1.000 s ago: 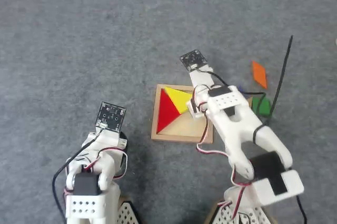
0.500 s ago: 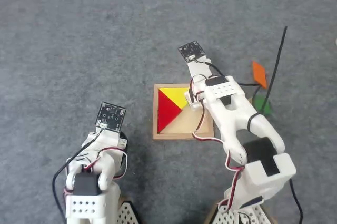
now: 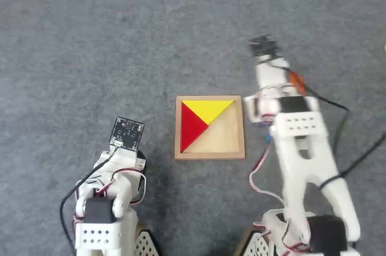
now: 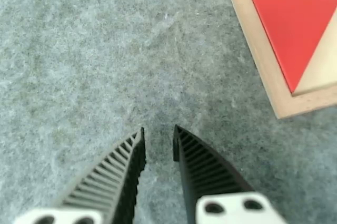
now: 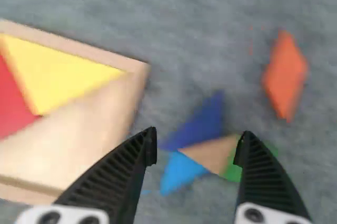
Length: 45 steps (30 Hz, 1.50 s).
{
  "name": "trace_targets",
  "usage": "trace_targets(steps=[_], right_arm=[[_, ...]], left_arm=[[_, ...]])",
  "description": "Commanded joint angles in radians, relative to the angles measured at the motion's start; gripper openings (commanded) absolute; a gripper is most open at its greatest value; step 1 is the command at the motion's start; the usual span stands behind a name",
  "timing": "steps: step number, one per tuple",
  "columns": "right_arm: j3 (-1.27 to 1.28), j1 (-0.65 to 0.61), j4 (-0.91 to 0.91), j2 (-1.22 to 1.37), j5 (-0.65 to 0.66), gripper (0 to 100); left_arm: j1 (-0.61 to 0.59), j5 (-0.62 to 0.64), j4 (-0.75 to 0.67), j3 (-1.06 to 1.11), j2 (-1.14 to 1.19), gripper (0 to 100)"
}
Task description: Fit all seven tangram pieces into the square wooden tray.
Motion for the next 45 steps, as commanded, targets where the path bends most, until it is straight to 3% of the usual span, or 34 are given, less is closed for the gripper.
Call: trace_targets(steps=[1,11,24,31,45], right_arm=[[-0.106,0.093,0.007,0.054,0.051,25.5],[-0.606,0.113,0.079,0.568,0.118,25.5],[-1.24,0.24,0.269,1.176,0.158,25.4],[-1.376,0.305,0.317,1.282,0.146,25.3],[-1.389,0.36,0.348,1.139,0.041,25.3]], left_arm=[[-0.002,-0.011,0.003,-0.012,-0.021,9],[-0.002,-0.011,0.003,-0.012,-0.021,9],[-0.002,-0.011,0.003,-0.012,-0.021,9],[-0.002,-0.011,0.003,-0.012,-0.021,9],[-0.002,-0.011,0.003,-0.012,-0.021,9]])
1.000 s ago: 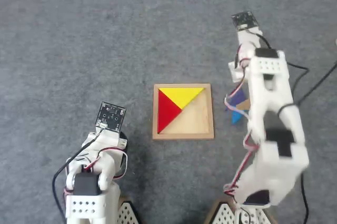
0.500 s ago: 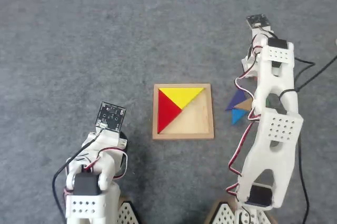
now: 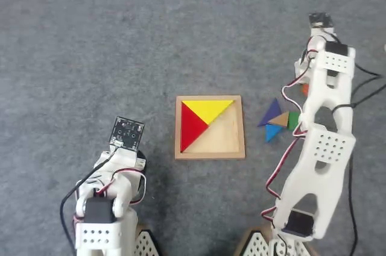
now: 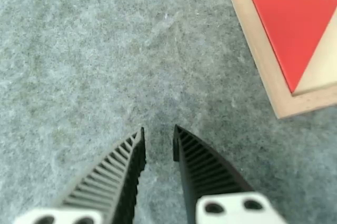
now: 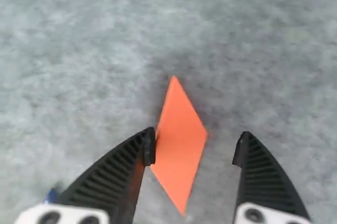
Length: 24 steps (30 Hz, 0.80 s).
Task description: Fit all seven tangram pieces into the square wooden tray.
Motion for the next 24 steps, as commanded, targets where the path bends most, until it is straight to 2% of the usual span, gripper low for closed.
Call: trace_targets(steps=[1,17,20,24], right_arm=[[-0.04,0.048,-0.002,-0.087,-0.017,25.3],[-0.04,0.217,0.047,-0.047,0.0,25.3],[-0.043,0.18,0.147,-0.07,-0.031,25.3],[-0.041,0.148,0.242,-0.156,-0.153,25.2]], left_arm=[[-0.002,-0.011,0.003,-0.012,-0.021,9],[-0.002,-0.011,0.003,-0.012,-0.021,9],[-0.002,-0.011,0.003,-0.012,-0.021,9],[-0.002,-0.011,0.003,-0.012,-0.021,9]])
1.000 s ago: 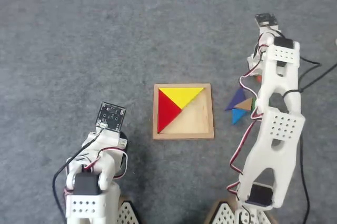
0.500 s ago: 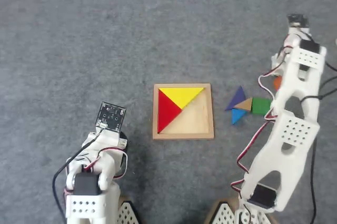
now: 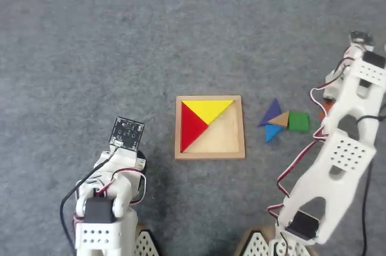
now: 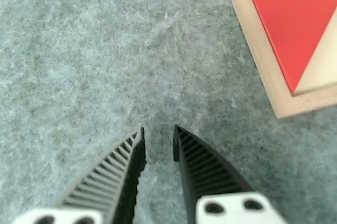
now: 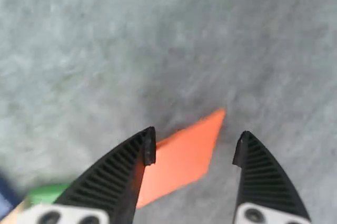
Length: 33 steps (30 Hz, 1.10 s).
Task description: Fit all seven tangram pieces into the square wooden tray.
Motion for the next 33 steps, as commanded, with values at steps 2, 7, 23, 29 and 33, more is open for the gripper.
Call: trace_targets(steps=[2,7,23,29,33], right_arm=[[-0.038,-0.028,0.067,-0.176,-0.12,25.2],[0.078,-0.018,0.073,-0.275,-0.157,25.2],[0.862,-0.042,-0.496,-0.696,-0.416,25.2],[0.744,-0.067,-0.437,-0.575,-0.408,25.2],[0.594,-0.045,-0.337,-0.444,-0.413,25.2]], left_arm=[[-0.002,-0.011,0.003,-0.012,-0.021,9],[-0.002,-0.011,0.003,-0.012,-0.021,9],[-0.002,-0.011,0.003,-0.012,-0.021,9],[-0.002,-0.011,0.003,-0.012,-0.021,9],[-0.002,-0.011,0.003,-0.012,-0.021,9]])
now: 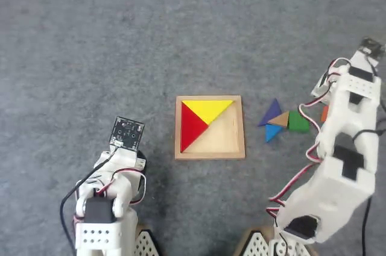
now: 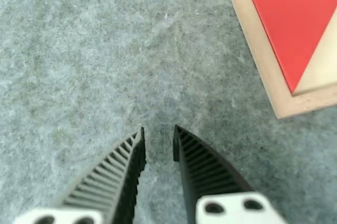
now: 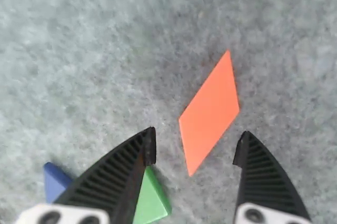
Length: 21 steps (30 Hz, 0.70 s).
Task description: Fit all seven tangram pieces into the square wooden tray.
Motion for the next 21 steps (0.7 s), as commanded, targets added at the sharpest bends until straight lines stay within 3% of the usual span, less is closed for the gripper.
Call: trace_targets(steps=[1,16,21], right_arm=[[-0.157,0.016,0.074,0.064,-0.029,25.2],[-0.233,0.114,0.091,0.119,-0.061,25.2],[-0.241,0.09,0.085,0.179,-0.017,25.2]], left_arm=[[-0.002,-0.011,0.003,-0.012,-0.021,9],[-0.002,-0.011,0.003,-0.012,-0.021,9],[-0.002,-0.011,0.003,-0.012,-0.021,9]])
